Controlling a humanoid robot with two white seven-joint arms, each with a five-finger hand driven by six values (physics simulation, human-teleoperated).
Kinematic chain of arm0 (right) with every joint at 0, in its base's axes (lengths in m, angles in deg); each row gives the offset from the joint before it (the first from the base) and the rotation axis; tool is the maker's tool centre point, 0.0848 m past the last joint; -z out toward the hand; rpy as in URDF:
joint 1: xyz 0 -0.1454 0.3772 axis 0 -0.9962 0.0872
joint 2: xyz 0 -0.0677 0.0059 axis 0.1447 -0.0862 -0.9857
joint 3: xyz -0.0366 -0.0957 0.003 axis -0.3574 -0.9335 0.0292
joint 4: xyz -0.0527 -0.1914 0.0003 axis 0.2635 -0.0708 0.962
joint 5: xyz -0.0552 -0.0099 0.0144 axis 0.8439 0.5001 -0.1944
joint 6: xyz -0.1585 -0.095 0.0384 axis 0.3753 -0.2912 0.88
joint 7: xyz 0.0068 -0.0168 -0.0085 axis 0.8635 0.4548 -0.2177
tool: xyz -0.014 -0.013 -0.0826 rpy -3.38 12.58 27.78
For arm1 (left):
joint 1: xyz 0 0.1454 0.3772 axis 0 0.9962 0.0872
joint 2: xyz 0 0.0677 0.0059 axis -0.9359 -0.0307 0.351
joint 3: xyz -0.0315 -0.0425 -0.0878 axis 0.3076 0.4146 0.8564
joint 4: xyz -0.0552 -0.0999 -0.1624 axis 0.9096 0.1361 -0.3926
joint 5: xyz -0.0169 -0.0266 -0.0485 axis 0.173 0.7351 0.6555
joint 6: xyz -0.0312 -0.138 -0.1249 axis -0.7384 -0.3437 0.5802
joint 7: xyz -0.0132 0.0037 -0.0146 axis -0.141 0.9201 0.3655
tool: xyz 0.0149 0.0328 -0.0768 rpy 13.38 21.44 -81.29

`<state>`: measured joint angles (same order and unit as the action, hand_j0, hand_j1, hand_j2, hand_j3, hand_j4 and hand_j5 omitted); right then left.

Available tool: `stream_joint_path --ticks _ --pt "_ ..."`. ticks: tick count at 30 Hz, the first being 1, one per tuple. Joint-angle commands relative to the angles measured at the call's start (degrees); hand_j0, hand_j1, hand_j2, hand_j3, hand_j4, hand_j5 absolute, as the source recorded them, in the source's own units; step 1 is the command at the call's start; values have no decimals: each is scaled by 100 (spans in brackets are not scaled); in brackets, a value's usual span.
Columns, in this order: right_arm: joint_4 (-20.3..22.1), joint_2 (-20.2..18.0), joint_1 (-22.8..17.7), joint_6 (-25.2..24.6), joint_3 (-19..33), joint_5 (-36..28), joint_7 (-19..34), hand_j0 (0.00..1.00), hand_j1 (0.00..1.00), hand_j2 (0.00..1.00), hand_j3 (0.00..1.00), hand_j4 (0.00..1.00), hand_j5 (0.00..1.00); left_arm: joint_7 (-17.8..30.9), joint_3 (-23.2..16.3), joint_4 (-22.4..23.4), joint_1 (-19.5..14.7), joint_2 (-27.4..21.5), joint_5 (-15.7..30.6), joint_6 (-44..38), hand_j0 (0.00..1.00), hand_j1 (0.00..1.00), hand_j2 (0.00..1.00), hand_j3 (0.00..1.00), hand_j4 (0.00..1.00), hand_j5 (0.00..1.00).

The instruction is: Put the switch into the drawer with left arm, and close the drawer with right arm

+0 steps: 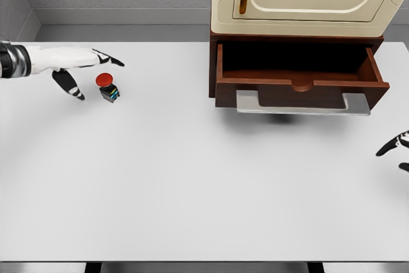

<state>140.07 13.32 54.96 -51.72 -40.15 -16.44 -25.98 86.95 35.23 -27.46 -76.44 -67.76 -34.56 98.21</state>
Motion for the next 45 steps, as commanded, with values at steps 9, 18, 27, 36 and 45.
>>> stream_joint_path --ticks 9,18,27,36,45 --pt "2 -145 475 -15 -574 -46 -2 58 58 58 58 58 58 -2 117 26 -35 218 -506 -14 85 85 85 85 85 85" --pt "11 -145 721 -15 -908 -46 -2 55 55 55 55 55 55 -2 90 44 -18 201 -506 -14 85 85 85 85 85 85" --pt "11 -145 967 -15 -1022 -46 -2 55 55 55 55 55 55 -2 64 44 0 254 -761 -14 85 85 85 85 85 85" --pt "11 -154 1564 -15 -1620 -54 -2 55 55 55 55 55 55 -2 64 35 0 280 -840 -14 73 73 73 73 73 73" --pt "11 -154 1556 -15 -1637 -54 -2 56 56 56 56 56 56 -2 55 26 9 271 -840 -14 63 63 63 63 63 63"
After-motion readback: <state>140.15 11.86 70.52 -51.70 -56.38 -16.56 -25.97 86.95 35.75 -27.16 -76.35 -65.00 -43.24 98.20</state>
